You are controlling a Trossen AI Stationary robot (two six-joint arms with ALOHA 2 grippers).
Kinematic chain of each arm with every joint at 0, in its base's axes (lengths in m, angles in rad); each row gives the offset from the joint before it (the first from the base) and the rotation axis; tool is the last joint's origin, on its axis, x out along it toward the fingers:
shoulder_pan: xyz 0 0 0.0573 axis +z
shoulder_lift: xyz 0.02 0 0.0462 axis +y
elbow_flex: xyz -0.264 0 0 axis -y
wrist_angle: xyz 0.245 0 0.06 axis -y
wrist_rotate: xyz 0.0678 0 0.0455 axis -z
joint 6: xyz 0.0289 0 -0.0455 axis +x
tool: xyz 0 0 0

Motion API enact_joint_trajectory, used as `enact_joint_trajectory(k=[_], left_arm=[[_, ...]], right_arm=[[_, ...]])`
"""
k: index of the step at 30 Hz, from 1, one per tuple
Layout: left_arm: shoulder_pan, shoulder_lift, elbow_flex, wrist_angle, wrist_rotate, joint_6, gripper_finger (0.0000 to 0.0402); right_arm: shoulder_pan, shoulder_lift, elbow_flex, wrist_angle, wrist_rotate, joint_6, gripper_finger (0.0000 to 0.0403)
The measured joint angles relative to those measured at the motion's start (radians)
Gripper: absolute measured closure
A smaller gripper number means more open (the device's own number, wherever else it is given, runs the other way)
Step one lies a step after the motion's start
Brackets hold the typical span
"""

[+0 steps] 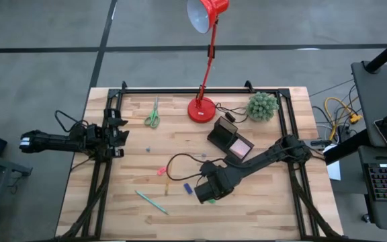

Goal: Pick and place office supplies into organizer
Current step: Put the blue sticky note into the desk organizer

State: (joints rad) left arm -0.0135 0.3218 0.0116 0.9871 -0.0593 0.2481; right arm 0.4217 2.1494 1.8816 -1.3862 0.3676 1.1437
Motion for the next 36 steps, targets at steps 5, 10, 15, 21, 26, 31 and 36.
enact_joint_trajectory(k=[5,10,15,21,26,31,36], left_arm=[[0.0,0.0,0.0,0.0,0.0,0.0,0.0246],[0.0,0.0,0.0,0.0,0.0,0.0,0.0246],[0.0,0.0,0.0,0.0,0.0,0.0,0.0246],[0.0,0.0,0.0,0.0,0.0,0.0,0.0246],[0.0,0.0,0.0,0.0,0.0,0.0,0.0246],[0.0,0.0,0.0,0.0,0.0,0.0,0.0246],[0.0,0.0,0.0,0.0,0.0,0.0,0.0246]], right_arm=[[0.002,0.0,0.0,-0.028,0.012,0.002,0.0395],[0.004,-0.002,0.0,-0.047,0.019,0.008,0.0395],[0.004,-0.002,0.0,-0.051,0.019,0.008,0.0395],[0.004,-0.003,0.031,-0.123,0.03,0.024,0.0394],[0.014,-0.005,0.101,-0.186,0.089,0.031,0.0394],[0.02,-0.013,0.118,-0.184,0.11,-0.015,0.0394],[0.026,-0.017,0.097,-0.184,0.159,-0.036,0.0394]])
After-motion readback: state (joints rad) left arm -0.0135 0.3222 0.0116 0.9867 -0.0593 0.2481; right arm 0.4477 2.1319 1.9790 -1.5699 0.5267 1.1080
